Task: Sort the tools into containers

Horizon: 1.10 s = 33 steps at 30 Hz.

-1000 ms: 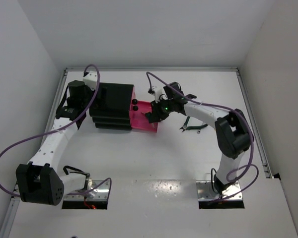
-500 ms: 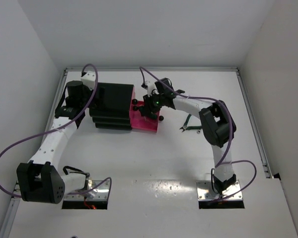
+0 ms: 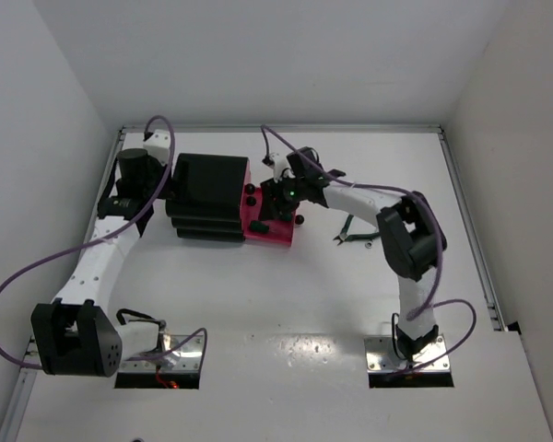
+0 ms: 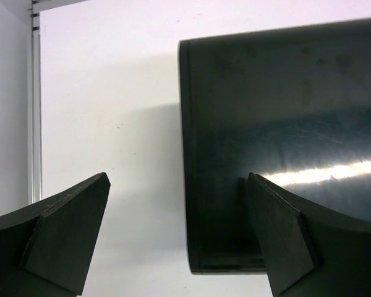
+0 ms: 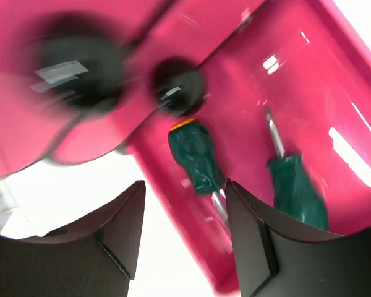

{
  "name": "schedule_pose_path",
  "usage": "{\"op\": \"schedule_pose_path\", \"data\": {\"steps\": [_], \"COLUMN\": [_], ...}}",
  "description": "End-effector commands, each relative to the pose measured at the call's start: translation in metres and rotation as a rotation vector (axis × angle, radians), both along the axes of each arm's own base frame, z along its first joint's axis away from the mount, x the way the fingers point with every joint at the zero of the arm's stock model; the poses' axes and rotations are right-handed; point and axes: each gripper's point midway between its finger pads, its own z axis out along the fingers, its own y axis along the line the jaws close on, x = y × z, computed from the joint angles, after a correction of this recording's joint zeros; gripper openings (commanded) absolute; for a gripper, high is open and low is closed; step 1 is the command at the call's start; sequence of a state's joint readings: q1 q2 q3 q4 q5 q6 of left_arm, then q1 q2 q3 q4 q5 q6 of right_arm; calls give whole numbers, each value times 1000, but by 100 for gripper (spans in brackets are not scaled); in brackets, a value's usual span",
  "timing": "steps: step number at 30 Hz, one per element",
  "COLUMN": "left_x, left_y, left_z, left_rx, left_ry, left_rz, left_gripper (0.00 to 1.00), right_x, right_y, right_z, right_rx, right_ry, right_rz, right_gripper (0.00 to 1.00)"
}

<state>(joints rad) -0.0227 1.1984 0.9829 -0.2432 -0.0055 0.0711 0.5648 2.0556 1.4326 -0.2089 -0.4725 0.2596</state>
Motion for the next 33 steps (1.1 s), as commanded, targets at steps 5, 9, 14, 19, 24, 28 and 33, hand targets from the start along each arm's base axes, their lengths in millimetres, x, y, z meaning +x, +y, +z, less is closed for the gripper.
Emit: {"op": "schedule_pose_path", "data": {"steps": [5, 9, 14, 19, 24, 28, 33], "left_x": [6, 4, 4, 3, 4, 5, 9], "left_y": [32, 59, 81, 90, 86, 92, 103], "left_z": [76, 90, 59, 42, 26, 2, -17], "left_rx": [-64, -33, -9, -46, -56, -52, -48], "left_ry": [-192, -224, -151, -117, -86, -42, 4], "left_rz": [106, 212, 299, 326, 306, 326, 359], "left_gripper": [100, 100, 100, 100, 100, 100, 100], "right_x": [13, 5, 1, 12, 15, 22, 19], "right_y": [-62, -109, -144, -149, -147, -142, -129], "right_z": [144, 101, 53, 20, -10, -26, -37], "right_rx": [193, 160, 130, 66, 33, 19, 24], "right_ry": [-189, -19, 133, 220, 289, 304, 356], "right_rz": [-207, -385, -548, -601, -598, -604, -569], "right_gripper": [50, 35, 25, 27, 27, 27, 27]}}
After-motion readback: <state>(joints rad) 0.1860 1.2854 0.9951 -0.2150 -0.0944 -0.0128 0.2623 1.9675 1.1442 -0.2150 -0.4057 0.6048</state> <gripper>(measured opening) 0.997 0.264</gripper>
